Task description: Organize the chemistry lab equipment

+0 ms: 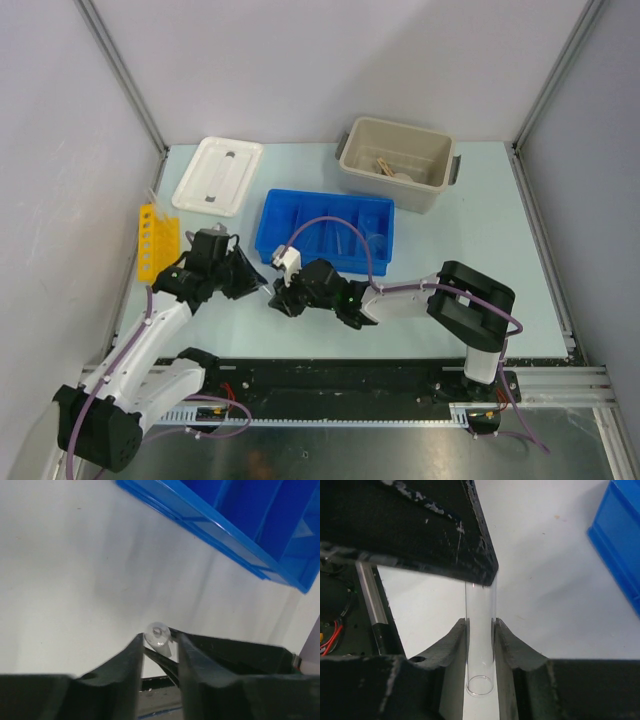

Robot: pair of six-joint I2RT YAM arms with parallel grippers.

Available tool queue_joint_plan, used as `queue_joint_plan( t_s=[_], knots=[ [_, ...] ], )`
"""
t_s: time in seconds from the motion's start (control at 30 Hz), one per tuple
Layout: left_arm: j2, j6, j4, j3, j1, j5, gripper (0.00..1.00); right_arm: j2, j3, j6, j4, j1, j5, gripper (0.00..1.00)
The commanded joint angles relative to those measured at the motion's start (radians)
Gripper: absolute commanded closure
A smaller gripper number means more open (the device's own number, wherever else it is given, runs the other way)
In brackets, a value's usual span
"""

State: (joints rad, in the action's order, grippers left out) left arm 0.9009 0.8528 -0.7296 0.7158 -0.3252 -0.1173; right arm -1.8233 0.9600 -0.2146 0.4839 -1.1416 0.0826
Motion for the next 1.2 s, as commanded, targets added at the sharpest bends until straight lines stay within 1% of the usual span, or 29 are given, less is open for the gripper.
queue_joint_plan(
  t_s=[0.0, 0.03, 0.1, 0.17, 0.23, 0.4, 0.5, 0.73, 0.9, 1.17],
  knots=[
    [-0.033, -0.104, 0.027, 0.053, -0.010, -0.101, 0.55, 0.019, 0.037, 0.046, -0.002, -0.001, -0.047, 0.81],
    [-0.038, -0.125, 0.028, 0.058, -0.010, -0.118, 0.45, 0.024, 0.037, 0.055, -0.008, -0.002, -0.051, 0.82],
    [-0.050, -0.165, 0.028, 0.066, -0.010, -0.154, 0.32, 0.036, 0.037, 0.076, -0.022, -0.003, -0.058, 0.82],
    [-0.061, -0.191, 0.028, 0.070, -0.009, -0.198, 0.24, 0.048, 0.037, 0.100, -0.036, -0.006, -0.064, 0.83],
    [-0.063, -0.213, 0.027, 0.072, -0.010, -0.231, 0.23, 0.064, 0.036, 0.123, -0.051, -0.011, -0.076, 0.83],
    [-0.044, -0.244, 0.023, 0.071, -0.009, -0.290, 0.24, 0.113, 0.005, 0.174, -0.045, -0.022, -0.117, 0.83],
    [-0.020, -0.245, 0.020, 0.071, -0.009, -0.306, 0.28, 0.151, -0.028, 0.185, -0.025, -0.025, -0.139, 0.83],
    [0.034, -0.235, 0.018, 0.115, -0.007, -0.286, 0.30, 0.204, -0.078, 0.211, -0.013, -0.026, -0.167, 0.83],
    [0.069, -0.251, 0.019, 0.147, -0.001, -0.305, 0.34, 0.215, -0.094, 0.211, -0.016, -0.029, -0.175, 0.82],
    [0.106, -0.269, 0.018, 0.141, 0.003, -0.306, 0.39, 0.220, -0.102, 0.237, -0.008, -0.049, -0.199, 0.82]
  ],
)
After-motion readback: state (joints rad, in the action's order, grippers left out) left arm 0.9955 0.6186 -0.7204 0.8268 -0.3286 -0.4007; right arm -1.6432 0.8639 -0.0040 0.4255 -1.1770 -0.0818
